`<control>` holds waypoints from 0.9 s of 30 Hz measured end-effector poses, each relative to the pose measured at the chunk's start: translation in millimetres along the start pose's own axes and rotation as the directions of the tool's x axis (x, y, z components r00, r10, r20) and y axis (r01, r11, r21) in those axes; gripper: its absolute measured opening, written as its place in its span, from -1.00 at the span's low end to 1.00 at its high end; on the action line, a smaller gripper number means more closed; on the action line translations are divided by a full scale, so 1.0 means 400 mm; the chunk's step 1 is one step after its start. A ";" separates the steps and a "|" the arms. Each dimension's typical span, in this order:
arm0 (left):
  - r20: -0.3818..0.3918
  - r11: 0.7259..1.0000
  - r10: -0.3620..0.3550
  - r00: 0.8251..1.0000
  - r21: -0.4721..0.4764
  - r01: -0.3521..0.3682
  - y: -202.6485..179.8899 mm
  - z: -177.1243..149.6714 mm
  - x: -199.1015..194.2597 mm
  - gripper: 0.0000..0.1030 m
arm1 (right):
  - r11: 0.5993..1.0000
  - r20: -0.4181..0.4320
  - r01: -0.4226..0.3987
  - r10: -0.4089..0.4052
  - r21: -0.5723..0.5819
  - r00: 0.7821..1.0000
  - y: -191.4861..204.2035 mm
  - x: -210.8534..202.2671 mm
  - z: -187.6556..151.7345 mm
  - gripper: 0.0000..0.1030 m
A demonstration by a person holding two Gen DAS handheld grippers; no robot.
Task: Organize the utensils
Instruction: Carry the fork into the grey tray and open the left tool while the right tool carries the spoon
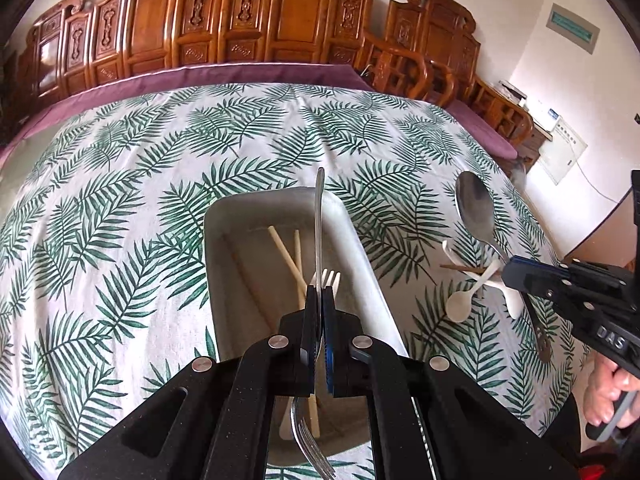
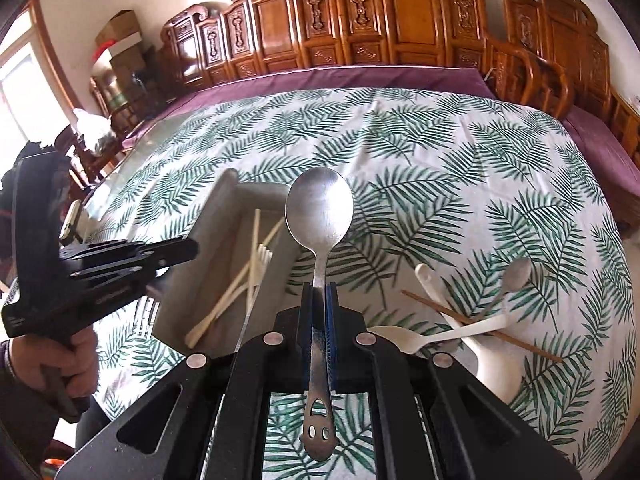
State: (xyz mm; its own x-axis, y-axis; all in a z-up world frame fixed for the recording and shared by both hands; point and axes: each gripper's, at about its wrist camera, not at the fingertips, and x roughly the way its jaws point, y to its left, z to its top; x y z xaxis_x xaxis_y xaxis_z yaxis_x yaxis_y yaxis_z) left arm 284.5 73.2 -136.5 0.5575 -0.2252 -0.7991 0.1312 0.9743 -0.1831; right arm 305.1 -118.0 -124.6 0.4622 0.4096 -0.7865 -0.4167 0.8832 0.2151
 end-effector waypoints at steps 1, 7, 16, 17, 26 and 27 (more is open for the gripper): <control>0.000 1.000 0.001 1.000 -0.001 -0.001 0.001 0.001 0.001 -0.96 | 1.000 0.000 -0.002 0.002 -0.003 1.000 0.006 0.000 0.000 -0.86; 0.031 1.000 0.011 0.999 -0.003 -0.011 0.013 -0.001 -0.028 -0.96 | 1.000 -0.005 -0.013 0.013 -0.020 1.000 0.039 0.013 0.011 -0.86; 0.093 0.999 0.050 0.994 -0.013 -0.049 0.045 -0.025 -0.123 -0.96 | 0.996 -0.024 -0.058 0.056 -0.067 0.998 0.130 0.068 0.040 -0.86; 0.101 0.998 0.058 0.993 -0.011 -0.057 0.049 -0.029 -0.137 -0.96 | 0.995 -0.030 -0.061 0.059 -0.072 0.998 0.142 0.080 0.042 -0.86; 0.134 0.995 0.103 0.986 -0.006 -0.103 0.090 -0.051 -0.222 -0.96 | 0.993 -0.072 -0.066 0.059 -0.095 0.996 0.212 0.166 0.035 -0.86; 0.132 0.994 0.105 0.986 -0.003 -0.105 0.094 -0.052 -0.226 -0.96 | 0.994 -0.073 -0.066 0.059 -0.092 0.996 0.216 0.173 0.035 -0.86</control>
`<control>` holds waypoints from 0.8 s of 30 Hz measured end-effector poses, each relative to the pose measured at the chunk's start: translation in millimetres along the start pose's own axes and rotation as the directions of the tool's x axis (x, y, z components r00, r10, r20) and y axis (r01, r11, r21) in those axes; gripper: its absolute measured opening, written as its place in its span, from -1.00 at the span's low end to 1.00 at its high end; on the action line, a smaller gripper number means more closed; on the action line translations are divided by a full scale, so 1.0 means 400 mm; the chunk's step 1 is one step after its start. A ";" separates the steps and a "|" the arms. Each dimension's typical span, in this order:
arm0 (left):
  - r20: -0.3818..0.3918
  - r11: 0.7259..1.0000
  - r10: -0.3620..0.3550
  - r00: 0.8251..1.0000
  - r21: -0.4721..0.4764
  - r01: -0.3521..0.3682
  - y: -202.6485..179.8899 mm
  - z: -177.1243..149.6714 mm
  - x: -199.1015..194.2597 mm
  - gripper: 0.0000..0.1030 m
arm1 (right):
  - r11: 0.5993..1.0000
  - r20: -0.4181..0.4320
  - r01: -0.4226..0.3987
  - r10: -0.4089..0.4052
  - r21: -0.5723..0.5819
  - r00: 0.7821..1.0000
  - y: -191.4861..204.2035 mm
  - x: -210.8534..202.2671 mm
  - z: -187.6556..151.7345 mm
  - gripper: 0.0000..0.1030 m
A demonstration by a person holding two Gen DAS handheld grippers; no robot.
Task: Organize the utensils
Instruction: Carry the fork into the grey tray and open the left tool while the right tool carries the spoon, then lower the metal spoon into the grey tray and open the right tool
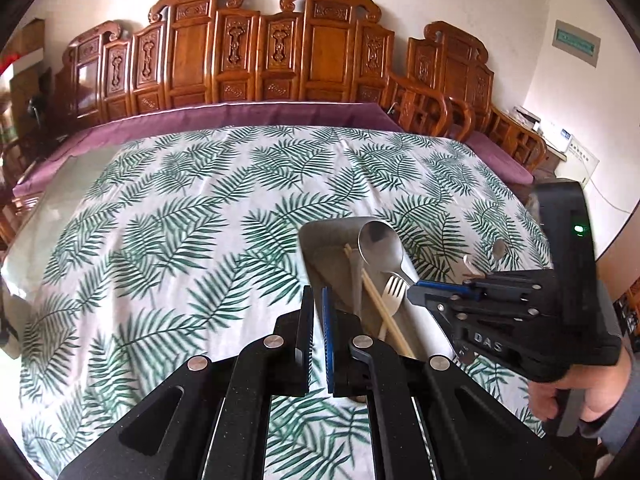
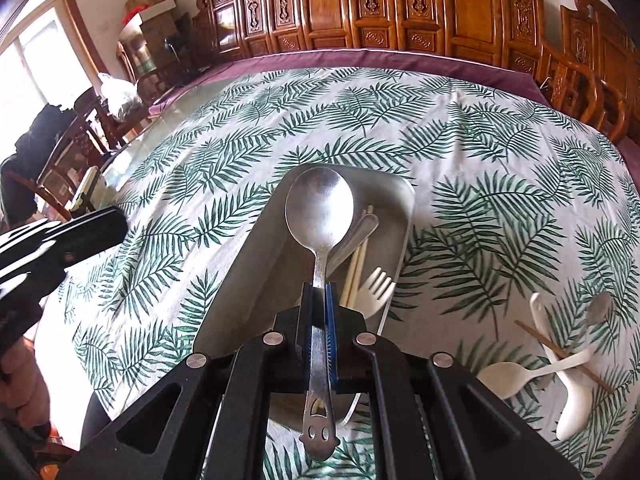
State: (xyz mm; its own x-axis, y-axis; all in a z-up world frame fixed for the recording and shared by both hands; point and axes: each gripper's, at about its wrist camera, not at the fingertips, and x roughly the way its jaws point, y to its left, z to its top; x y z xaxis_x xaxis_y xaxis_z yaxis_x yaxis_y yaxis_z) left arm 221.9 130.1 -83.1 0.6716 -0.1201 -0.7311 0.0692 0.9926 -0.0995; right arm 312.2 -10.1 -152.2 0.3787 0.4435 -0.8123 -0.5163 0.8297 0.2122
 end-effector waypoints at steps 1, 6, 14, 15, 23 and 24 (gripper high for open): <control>-0.003 1.000 0.002 1.000 0.004 -0.002 0.008 -0.002 -0.005 -0.96 | 1.000 -0.001 0.001 -0.001 0.005 1.000 0.002 0.007 0.001 -0.86; -0.009 1.000 0.011 1.000 0.007 -0.011 0.045 -0.009 -0.022 -0.95 | 1.000 -0.013 0.014 -0.013 0.017 1.000 0.009 0.045 0.011 -0.86; -0.019 1.000 0.009 1.000 0.008 -0.009 0.092 -0.030 -0.036 -0.95 | 0.999 -0.032 0.040 -0.039 0.015 0.999 0.031 0.082 0.021 -0.85; -0.019 1.000 0.007 1.000 0.006 -0.007 0.094 -0.032 -0.037 -0.95 | 0.999 -0.039 0.045 -0.045 0.010 0.998 0.035 0.087 0.020 -0.85; -0.015 1.000 0.002 1.000 0.002 -0.002 0.088 -0.046 -0.055 -0.95 | 0.998 -0.052 0.054 -0.054 -0.015 0.997 0.047 0.084 0.015 -0.84; -0.014 1.000 0.002 1.000 0.004 -0.002 0.085 -0.046 -0.058 -0.95 | 0.998 -0.049 0.055 -0.056 -0.019 0.997 0.048 0.079 0.014 -0.84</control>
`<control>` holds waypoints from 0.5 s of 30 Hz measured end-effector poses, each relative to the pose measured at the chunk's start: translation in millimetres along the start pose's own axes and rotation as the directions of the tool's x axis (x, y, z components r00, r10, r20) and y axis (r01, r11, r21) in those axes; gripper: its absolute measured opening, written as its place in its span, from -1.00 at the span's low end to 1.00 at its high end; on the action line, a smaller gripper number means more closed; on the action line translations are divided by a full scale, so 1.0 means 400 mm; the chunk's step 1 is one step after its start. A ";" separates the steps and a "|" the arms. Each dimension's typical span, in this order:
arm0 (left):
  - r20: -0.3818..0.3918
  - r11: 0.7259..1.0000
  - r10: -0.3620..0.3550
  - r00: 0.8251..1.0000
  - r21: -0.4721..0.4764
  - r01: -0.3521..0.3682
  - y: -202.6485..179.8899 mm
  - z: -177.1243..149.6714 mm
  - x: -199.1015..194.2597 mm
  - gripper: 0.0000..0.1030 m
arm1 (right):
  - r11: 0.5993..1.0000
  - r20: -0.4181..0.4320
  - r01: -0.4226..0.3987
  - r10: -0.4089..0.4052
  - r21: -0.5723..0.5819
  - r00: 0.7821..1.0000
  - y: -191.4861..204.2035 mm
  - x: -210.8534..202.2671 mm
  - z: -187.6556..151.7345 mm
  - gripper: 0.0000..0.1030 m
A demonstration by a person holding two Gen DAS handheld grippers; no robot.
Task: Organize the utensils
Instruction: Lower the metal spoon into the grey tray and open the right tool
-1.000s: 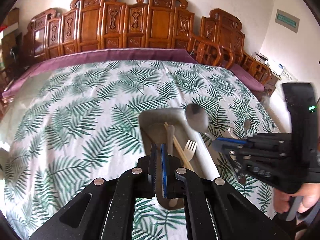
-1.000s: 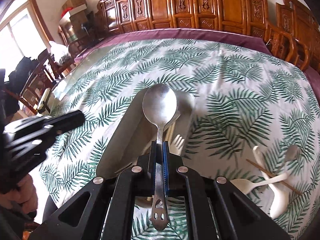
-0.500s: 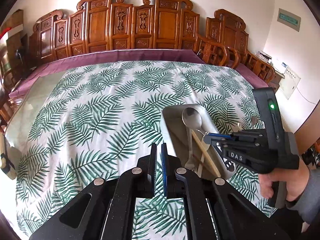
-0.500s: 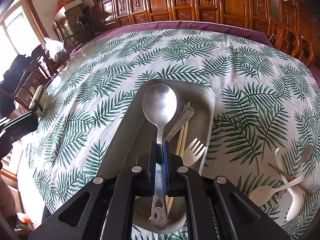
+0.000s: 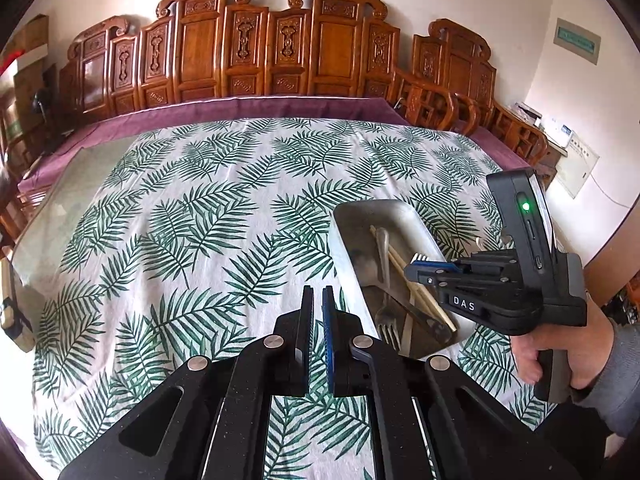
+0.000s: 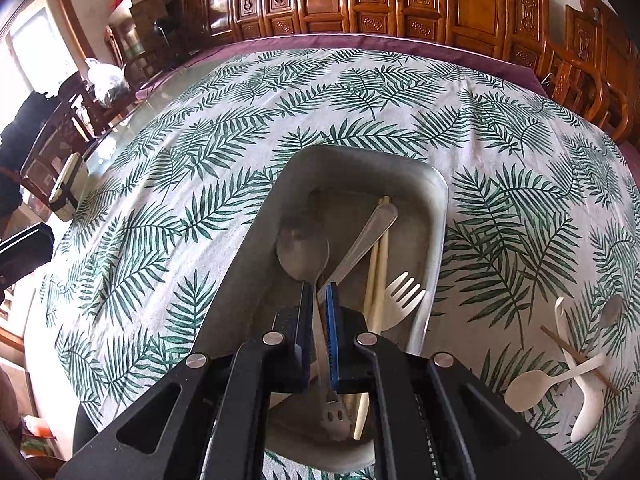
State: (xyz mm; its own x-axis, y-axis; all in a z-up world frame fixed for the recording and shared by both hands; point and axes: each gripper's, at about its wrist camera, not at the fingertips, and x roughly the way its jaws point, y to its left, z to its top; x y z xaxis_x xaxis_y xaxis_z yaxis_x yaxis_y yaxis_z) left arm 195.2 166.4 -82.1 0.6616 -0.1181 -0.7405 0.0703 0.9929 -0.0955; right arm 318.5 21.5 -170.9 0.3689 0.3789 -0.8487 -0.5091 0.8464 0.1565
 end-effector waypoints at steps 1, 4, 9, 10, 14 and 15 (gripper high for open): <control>0.001 1.000 0.000 1.000 0.001 0.000 -0.005 -0.001 -0.004 -0.95 | 1.000 0.003 -0.004 0.004 -0.004 1.000 -0.001 -0.007 -0.001 -0.84; 0.005 1.000 -0.002 1.000 0.003 0.002 -0.023 -0.001 -0.014 -0.95 | 1.000 0.019 -0.009 0.009 -0.002 1.000 -0.009 -0.037 -0.008 -0.84; 0.009 1.000 -0.016 1.000 0.018 0.016 -0.071 -0.001 -0.023 -0.89 | 1.000 0.050 0.004 -0.004 -0.007 0.999 -0.054 -0.118 -0.051 -0.84; 0.008 1.000 -0.018 1.000 0.021 0.018 -0.080 -0.001 -0.023 -0.87 | 1.000 0.052 0.008 -0.007 -0.007 0.999 -0.063 -0.131 -0.060 -0.84; 0.003 0.999 -0.038 0.999 0.034 0.038 -0.133 0.001 -0.013 -0.83 | 0.999 0.067 0.037 -0.037 -0.005 0.997 -0.126 -0.204 -0.116 -0.84; 0.000 0.998 -0.043 0.999 0.038 0.043 -0.148 0.002 -0.008 -0.81 | 0.999 0.070 0.046 -0.046 -0.004 0.996 -0.141 -0.219 -0.128 -0.84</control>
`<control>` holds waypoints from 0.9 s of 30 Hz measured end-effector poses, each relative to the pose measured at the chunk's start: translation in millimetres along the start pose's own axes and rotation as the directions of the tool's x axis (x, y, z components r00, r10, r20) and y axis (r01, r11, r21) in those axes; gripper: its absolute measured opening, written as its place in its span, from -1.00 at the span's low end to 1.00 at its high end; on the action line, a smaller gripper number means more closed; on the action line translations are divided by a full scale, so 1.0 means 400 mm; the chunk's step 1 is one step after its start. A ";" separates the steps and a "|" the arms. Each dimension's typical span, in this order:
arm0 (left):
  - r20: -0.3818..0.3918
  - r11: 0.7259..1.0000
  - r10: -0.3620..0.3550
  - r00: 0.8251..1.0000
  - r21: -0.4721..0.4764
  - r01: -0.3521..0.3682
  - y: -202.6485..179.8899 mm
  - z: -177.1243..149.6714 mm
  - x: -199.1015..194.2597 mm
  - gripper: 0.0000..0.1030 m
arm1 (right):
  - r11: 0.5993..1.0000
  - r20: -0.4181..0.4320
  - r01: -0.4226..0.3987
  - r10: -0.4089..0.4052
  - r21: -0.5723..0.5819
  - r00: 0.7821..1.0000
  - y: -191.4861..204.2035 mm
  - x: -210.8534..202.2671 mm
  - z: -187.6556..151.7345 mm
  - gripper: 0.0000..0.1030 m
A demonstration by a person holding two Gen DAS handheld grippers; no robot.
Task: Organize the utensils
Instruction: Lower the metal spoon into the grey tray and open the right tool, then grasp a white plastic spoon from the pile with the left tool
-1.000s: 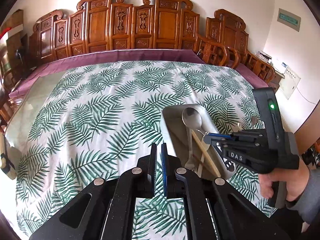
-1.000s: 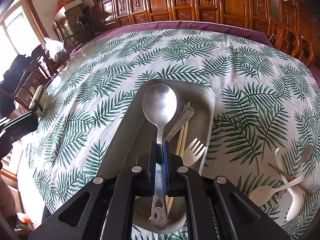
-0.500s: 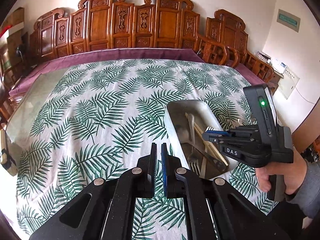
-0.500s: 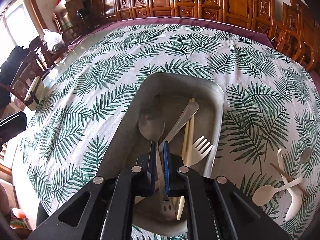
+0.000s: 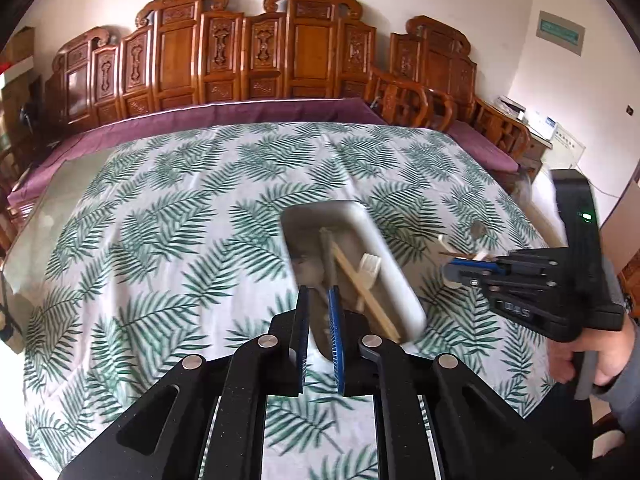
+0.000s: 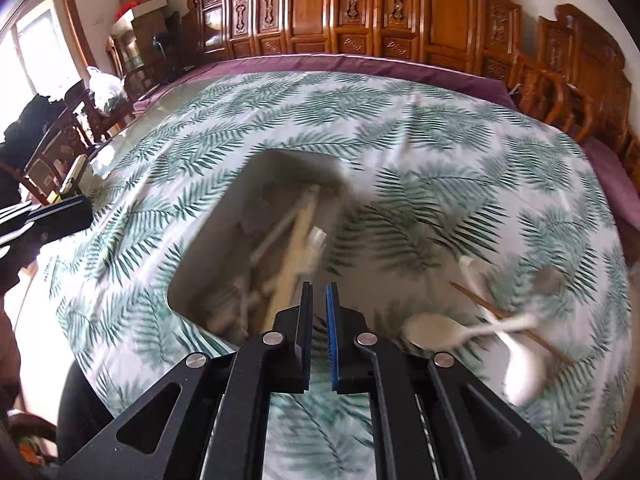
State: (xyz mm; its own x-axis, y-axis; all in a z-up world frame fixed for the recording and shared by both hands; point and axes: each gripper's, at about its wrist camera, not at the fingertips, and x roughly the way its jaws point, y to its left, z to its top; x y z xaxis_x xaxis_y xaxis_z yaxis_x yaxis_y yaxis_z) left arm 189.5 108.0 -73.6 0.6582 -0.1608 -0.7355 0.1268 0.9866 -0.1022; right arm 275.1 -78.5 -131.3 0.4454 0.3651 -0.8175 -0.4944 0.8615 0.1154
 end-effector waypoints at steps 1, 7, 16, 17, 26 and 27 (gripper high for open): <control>-0.004 1.000 -0.006 1.000 0.006 0.006 -0.017 0.001 0.007 -0.78 | 1.000 0.003 0.007 -0.007 0.004 1.000 -0.017 -0.013 -0.012 -0.84; -0.024 0.998 -0.044 0.999 0.050 0.045 -0.114 0.004 0.043 -0.49 | 0.997 0.009 0.046 -0.047 0.056 0.999 -0.139 -0.085 -0.095 -0.84; -0.059 0.987 -0.086 0.995 0.132 0.093 -0.260 0.016 0.094 -0.07 | 0.987 0.009 0.071 -0.073 0.143 0.997 -0.273 -0.125 -0.191 -0.67; -0.065 0.986 -0.086 0.994 0.137 0.095 -0.271 0.016 0.101 -0.07 | 0.986 0.007 0.072 -0.073 0.149 0.997 -0.285 -0.125 -0.200 -0.63; -0.142 0.975 -0.099 0.985 0.184 0.125 -0.378 0.018 0.202 -0.04 | 0.981 -0.015 0.079 -0.078 0.174 0.997 -0.358 -0.105 -0.265 -0.41; -0.151 0.973 -0.099 0.983 0.190 0.128 -0.387 0.017 0.214 0.05 | 0.981 -0.016 0.078 -0.077 0.180 0.997 -0.367 -0.101 -0.273 -0.41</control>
State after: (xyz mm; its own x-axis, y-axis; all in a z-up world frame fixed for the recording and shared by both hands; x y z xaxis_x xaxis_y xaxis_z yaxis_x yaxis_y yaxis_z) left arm 231.3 -58.8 -116.2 0.5224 -0.2522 -0.8145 0.3487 0.9349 -0.0658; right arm 248.0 -258.2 -176.9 0.4699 0.2924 -0.8329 -0.3154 0.9369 0.1510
